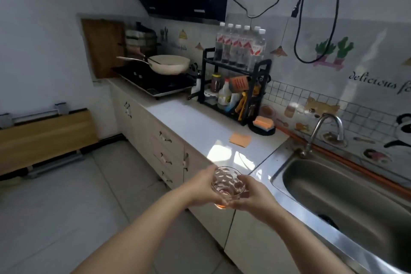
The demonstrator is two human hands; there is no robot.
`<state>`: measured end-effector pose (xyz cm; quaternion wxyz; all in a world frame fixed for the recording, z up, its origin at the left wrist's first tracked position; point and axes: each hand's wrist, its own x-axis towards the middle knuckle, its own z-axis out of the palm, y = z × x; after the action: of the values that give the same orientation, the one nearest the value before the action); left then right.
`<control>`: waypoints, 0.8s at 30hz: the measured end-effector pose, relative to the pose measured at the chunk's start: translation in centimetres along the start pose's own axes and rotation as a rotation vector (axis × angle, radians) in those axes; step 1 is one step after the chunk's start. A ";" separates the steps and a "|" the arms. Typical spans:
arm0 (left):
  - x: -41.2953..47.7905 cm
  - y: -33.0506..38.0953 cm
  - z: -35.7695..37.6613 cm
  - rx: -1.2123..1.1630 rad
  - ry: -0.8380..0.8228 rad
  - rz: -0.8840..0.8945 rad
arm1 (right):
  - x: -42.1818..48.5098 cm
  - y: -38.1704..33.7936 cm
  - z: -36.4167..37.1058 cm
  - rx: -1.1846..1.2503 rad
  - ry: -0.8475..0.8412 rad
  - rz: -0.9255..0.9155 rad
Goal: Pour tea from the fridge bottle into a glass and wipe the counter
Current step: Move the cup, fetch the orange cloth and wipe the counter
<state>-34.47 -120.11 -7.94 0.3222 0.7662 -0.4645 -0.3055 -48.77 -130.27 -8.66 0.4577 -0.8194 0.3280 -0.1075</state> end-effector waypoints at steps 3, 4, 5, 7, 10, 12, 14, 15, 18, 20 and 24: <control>5.3 -1.2 -3.2 0.025 -0.026 0.003 | 5.6 -0.6 0.1 0.025 0.028 0.003; 7.0 -1.6 -4.0 0.042 -0.027 0.004 | 7.4 -0.8 0.1 0.042 0.030 0.008; 8.7 -2.0 -4.8 0.056 -0.028 0.000 | 9.3 -0.6 0.0 0.051 0.029 0.015; 12.1 -2.9 -6.1 0.090 -0.028 -0.002 | 12.9 -0.3 0.0 0.026 0.032 0.018; 17.1 -3.7 -7.8 0.138 -0.027 0.006 | 18.5 0.2 -0.4 0.025 0.046 0.023; 20.6 -4.2 -8.7 0.157 -0.017 0.001 | 22.2 0.3 -0.9 0.041 0.024 -0.002; 24.2 -4.5 -9.6 0.140 -0.012 -0.012 | 26.2 0.6 -1.6 0.058 0.016 -0.012; 26.0 -4.5 -10.0 0.123 -0.015 -0.024 | 28.2 1.0 -2.0 0.057 0.015 -0.007; 30.8 -4.6 -11.2 0.123 -0.033 -0.054 | 33.5 2.0 -2.7 0.044 0.022 0.013; 33.8 -4.8 -11.9 0.135 -0.026 -0.053 | 36.4 2.5 -3.2 0.013 0.032 0.015; 38.6 -5.7 -12.7 0.131 -0.048 -0.058 | 40.8 2.6 -3.8 -0.048 0.039 -0.034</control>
<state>-7.06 -150.49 -11.18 0.2513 0.7913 -0.4685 -0.3020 -20.63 -159.74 -13.75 0.4294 -0.8334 0.3254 -0.1233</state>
